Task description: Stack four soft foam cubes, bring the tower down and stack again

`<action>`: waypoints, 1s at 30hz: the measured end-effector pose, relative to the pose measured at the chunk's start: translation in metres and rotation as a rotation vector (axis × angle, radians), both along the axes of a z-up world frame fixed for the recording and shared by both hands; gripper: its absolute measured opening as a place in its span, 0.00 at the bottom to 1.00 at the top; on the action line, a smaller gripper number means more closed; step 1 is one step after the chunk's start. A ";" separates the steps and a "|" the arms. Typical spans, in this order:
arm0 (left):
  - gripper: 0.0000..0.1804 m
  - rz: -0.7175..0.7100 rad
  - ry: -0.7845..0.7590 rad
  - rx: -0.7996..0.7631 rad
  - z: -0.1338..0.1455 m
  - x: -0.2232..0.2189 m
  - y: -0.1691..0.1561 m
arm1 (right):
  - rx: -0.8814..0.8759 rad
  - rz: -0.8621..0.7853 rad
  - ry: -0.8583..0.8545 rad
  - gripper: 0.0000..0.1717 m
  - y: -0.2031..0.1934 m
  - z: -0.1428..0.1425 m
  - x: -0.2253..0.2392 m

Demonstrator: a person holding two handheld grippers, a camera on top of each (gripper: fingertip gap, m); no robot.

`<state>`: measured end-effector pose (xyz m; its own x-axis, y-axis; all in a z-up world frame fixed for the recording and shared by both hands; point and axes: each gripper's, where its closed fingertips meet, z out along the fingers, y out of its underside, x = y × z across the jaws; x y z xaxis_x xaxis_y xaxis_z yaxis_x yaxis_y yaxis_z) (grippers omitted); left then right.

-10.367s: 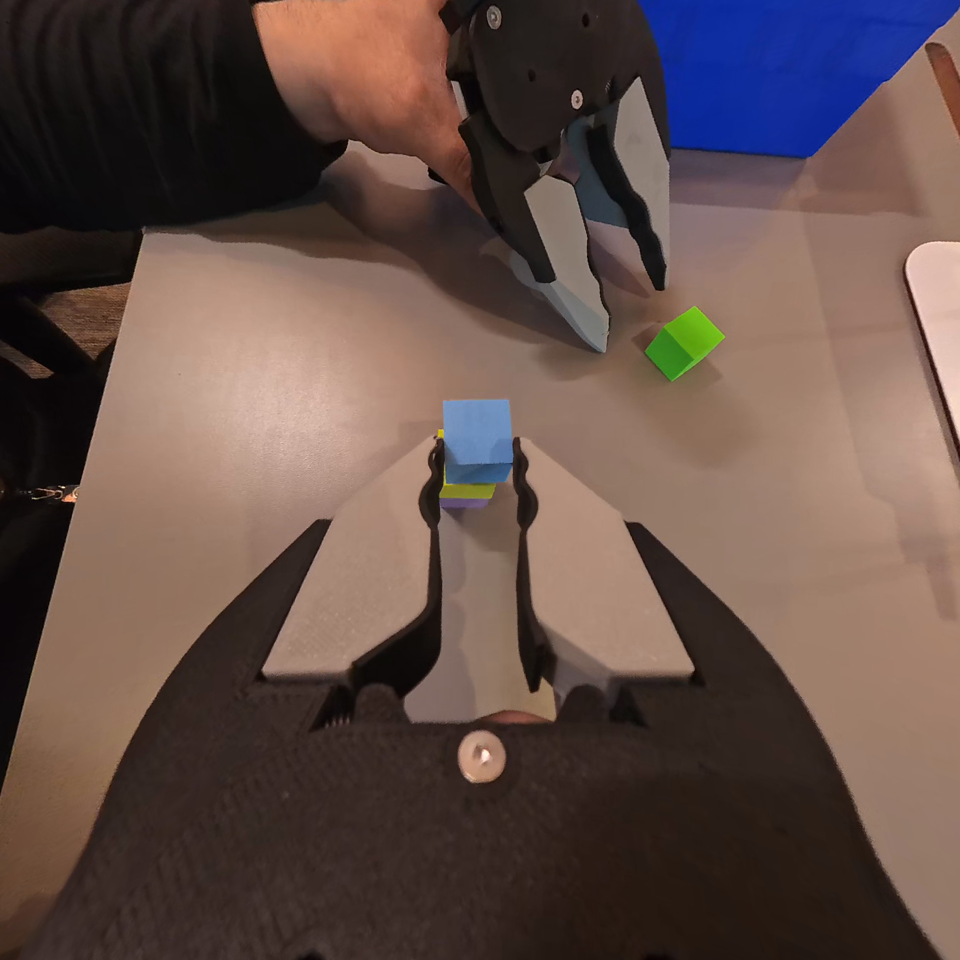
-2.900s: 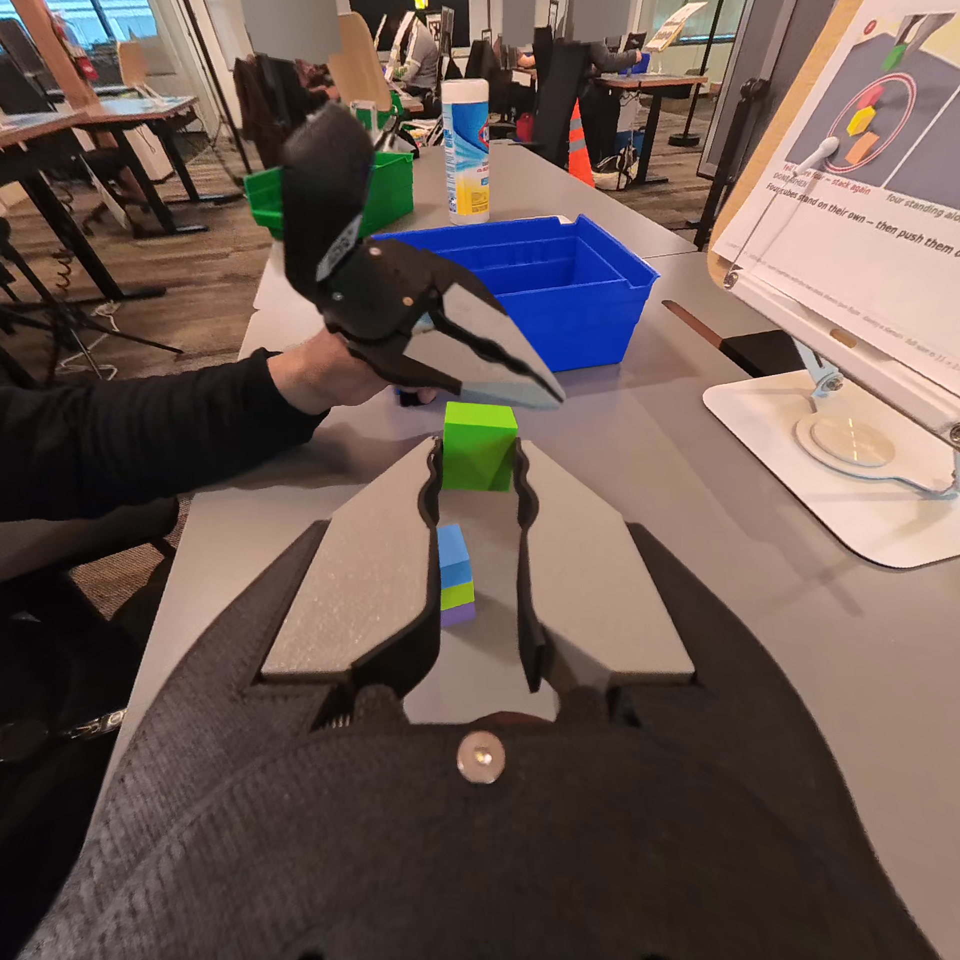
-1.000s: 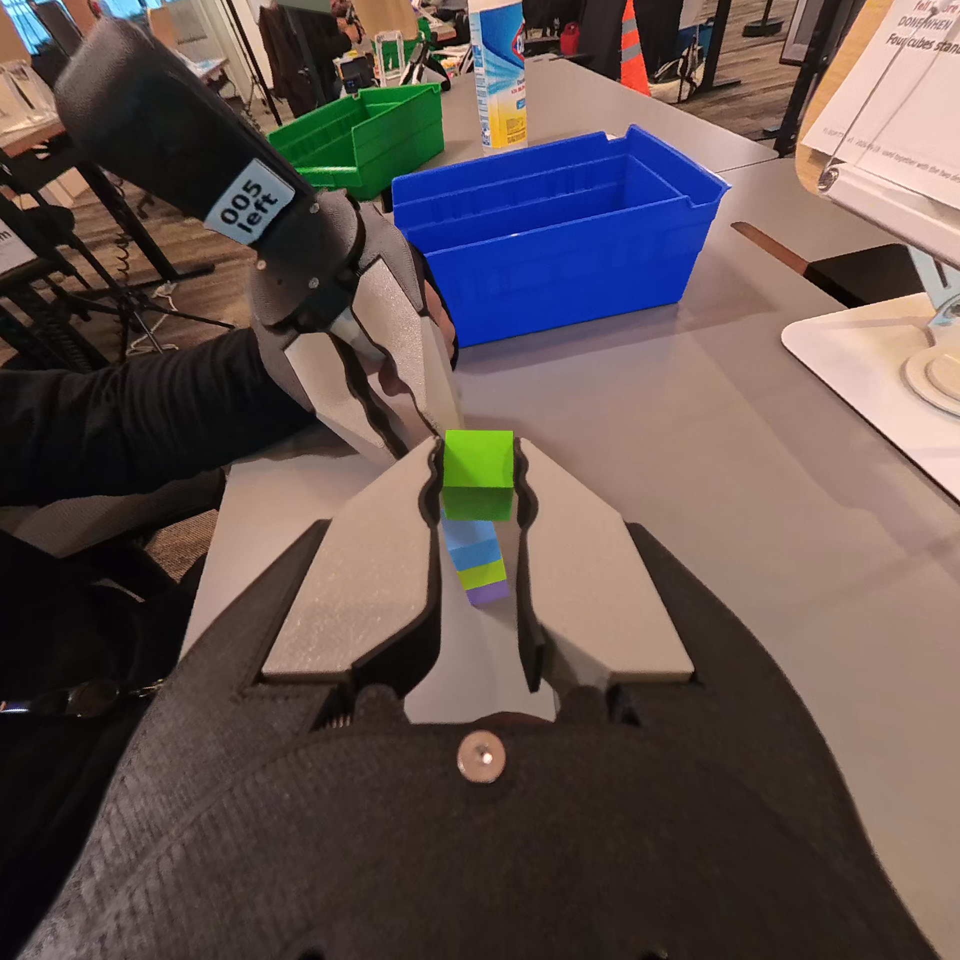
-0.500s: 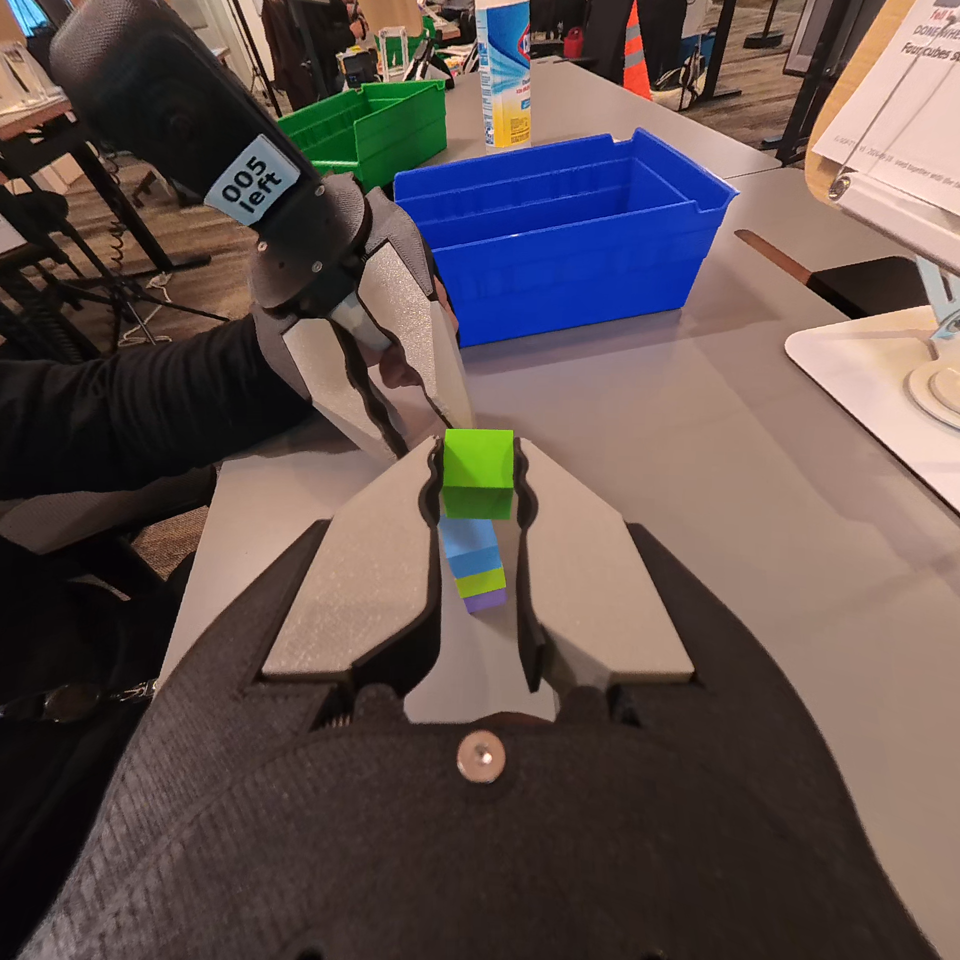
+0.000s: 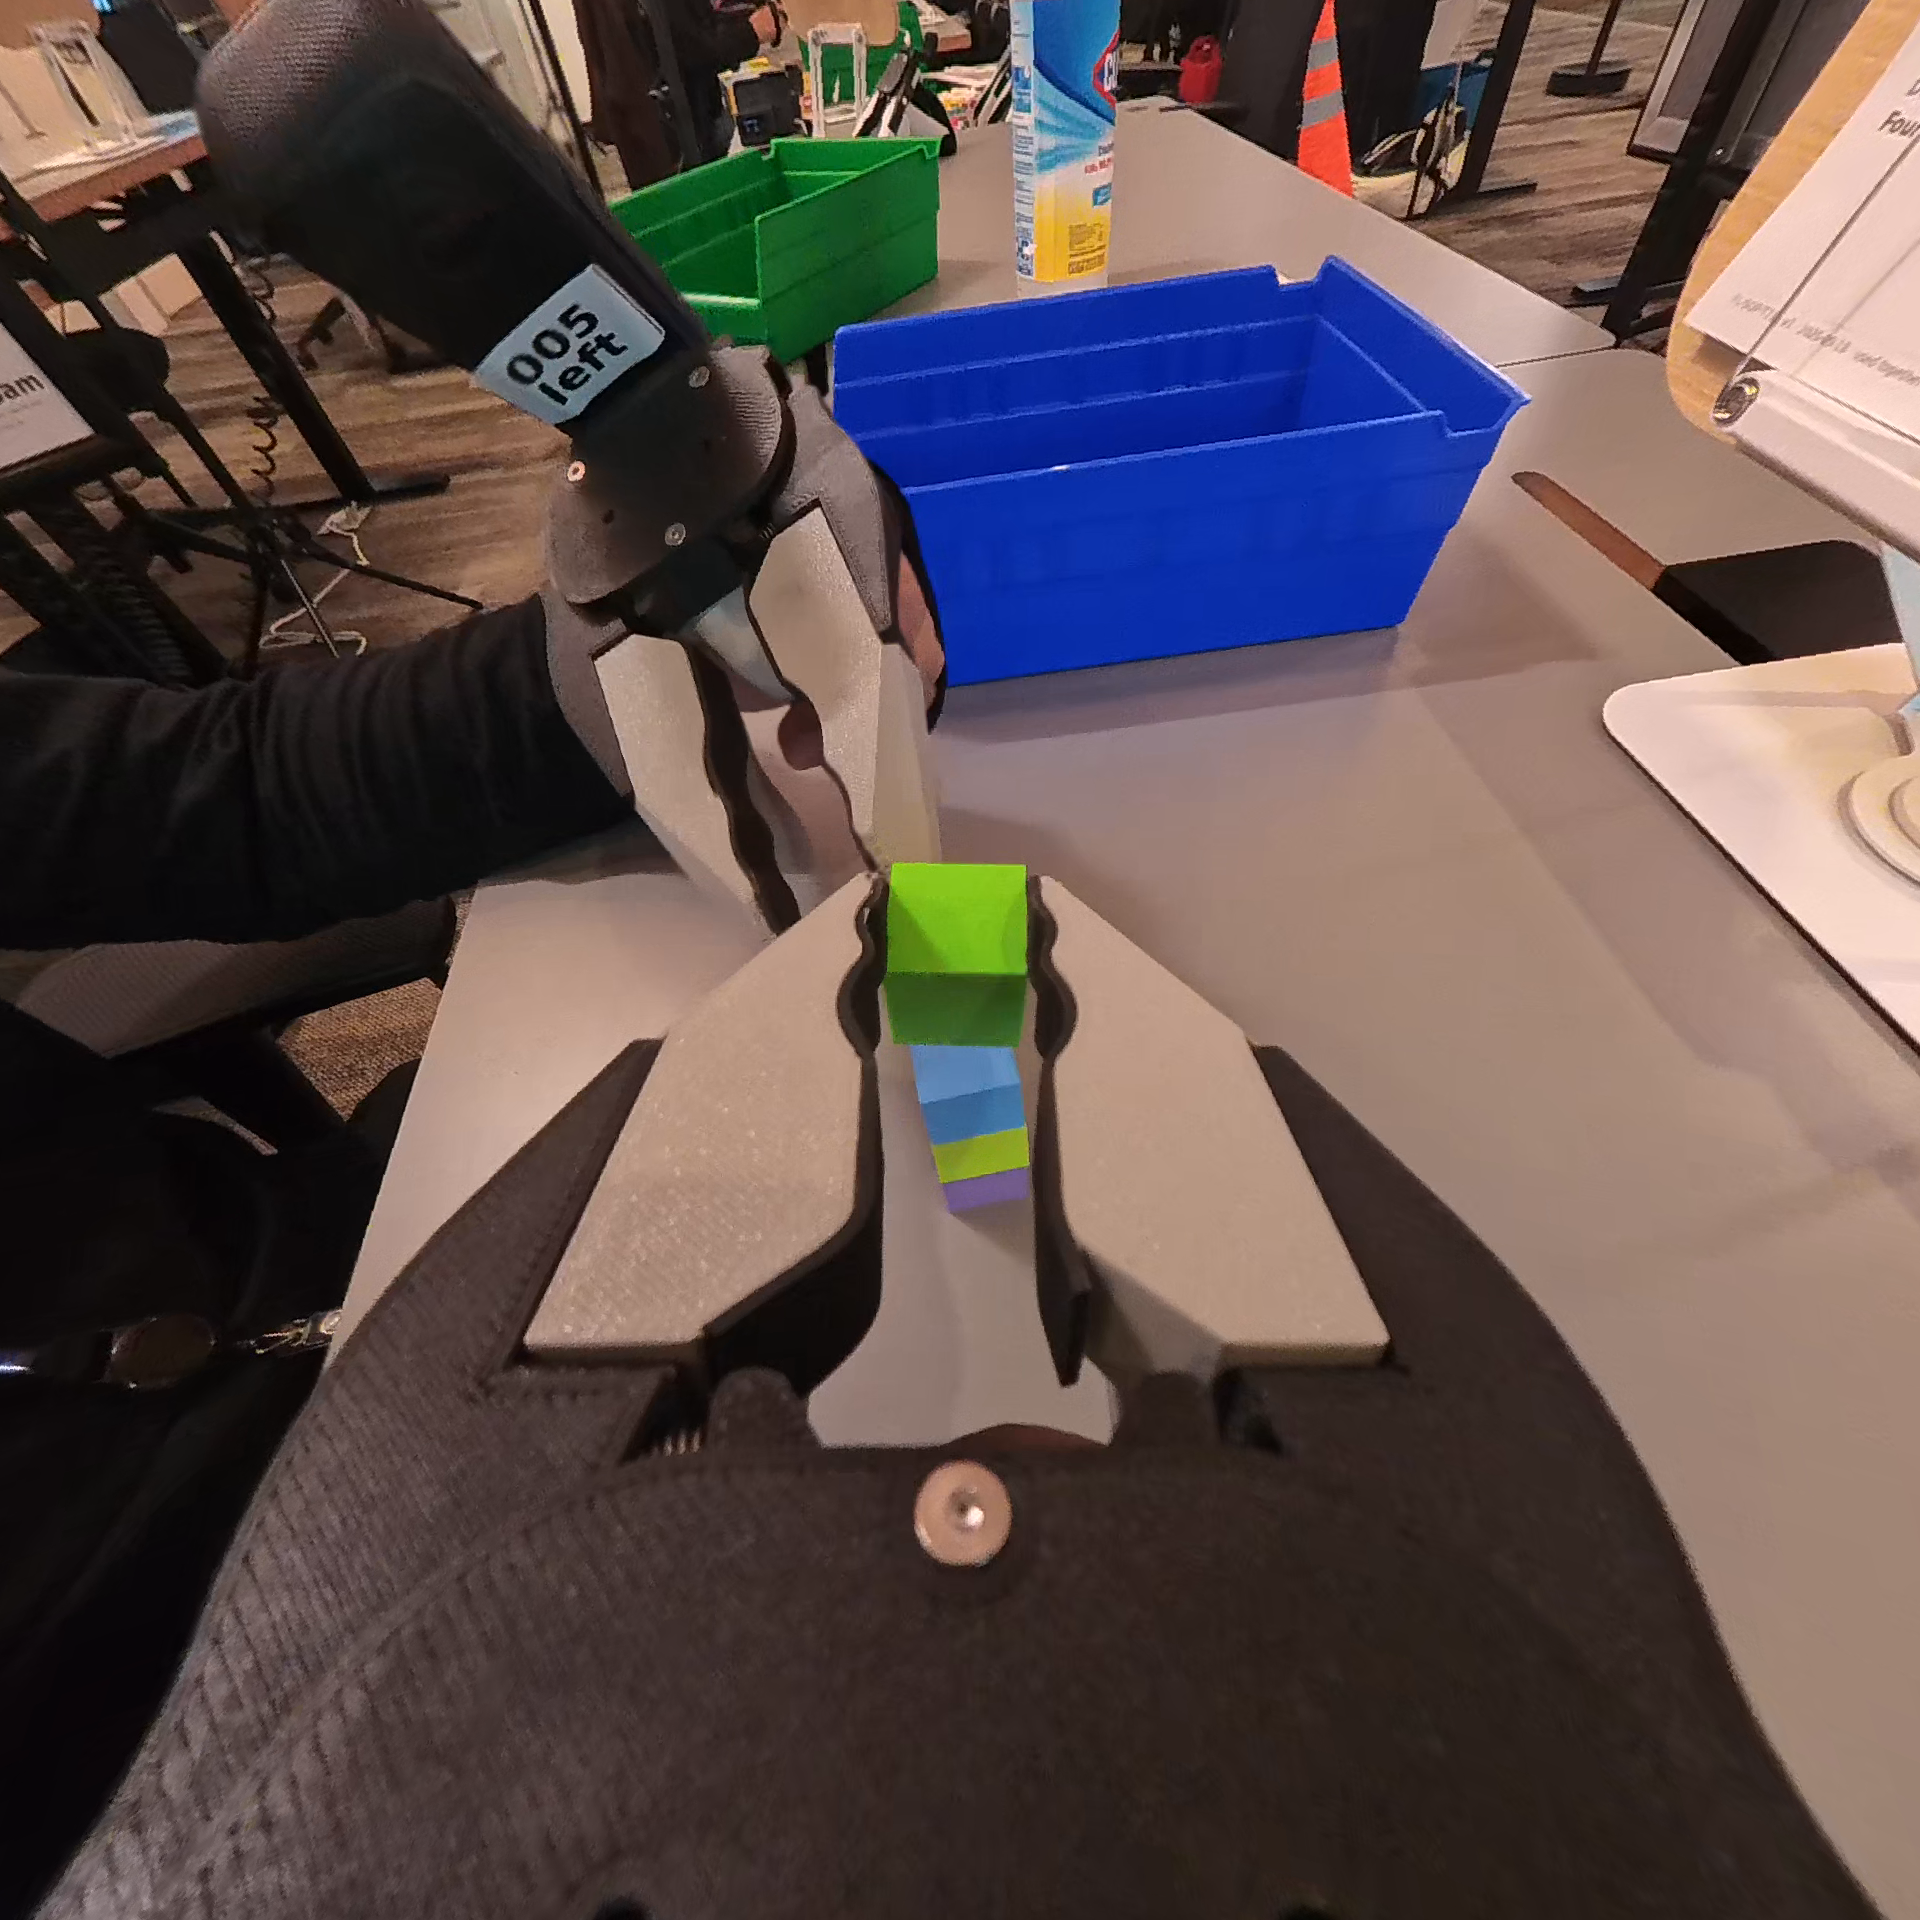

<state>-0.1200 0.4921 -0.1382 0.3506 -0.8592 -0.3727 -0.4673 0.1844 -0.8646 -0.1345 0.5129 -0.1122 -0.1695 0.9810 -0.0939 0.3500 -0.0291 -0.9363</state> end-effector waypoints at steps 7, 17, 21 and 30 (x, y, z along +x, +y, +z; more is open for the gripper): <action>0.13 -0.001 0.005 0.003 -0.001 0.001 0.000 | -0.005 -0.001 0.005 0.14 0.000 0.001 0.000; 0.14 0.040 -0.022 0.002 0.008 -0.017 0.004 | -0.019 0.023 0.009 0.14 -0.003 -0.002 -0.002; 0.14 0.059 -0.090 -0.072 0.012 -0.026 0.008 | 0.003 0.100 0.011 0.14 -0.011 -0.004 -0.001; 0.13 0.336 -0.102 -0.307 -0.025 -0.063 0.055 | 0.049 0.326 0.006 0.14 -0.021 -0.014 -0.004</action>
<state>-0.1825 0.5476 -0.1636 0.6500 -0.7568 -0.0681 -0.3671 -0.2342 -0.9002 -0.1388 0.4923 -0.1261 -0.4754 0.8785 -0.0460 0.3283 0.1287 -0.9358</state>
